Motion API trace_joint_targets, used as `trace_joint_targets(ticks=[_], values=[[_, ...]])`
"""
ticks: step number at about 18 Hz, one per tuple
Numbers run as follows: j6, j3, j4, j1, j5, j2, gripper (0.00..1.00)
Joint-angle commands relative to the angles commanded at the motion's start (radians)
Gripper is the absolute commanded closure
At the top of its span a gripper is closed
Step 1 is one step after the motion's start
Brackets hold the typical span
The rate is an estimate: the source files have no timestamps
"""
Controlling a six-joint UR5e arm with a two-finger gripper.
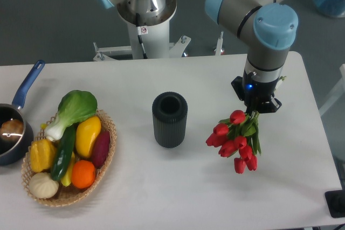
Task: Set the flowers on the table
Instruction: 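Lower the held red tulips onto the table beside the black vase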
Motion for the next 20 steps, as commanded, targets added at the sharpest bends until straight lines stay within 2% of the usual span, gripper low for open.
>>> trace_joint_targets(ticks=[7,13,20], values=[[-0.003,-0.001,-0.005,0.0,0.008,-0.011,1.0],[-0.011,-0.009,0.005,-0.021,0.003,-0.058,1.0],[-0.077,-0.038,0.083,-0.064,0.003,-0.11,1.0]])
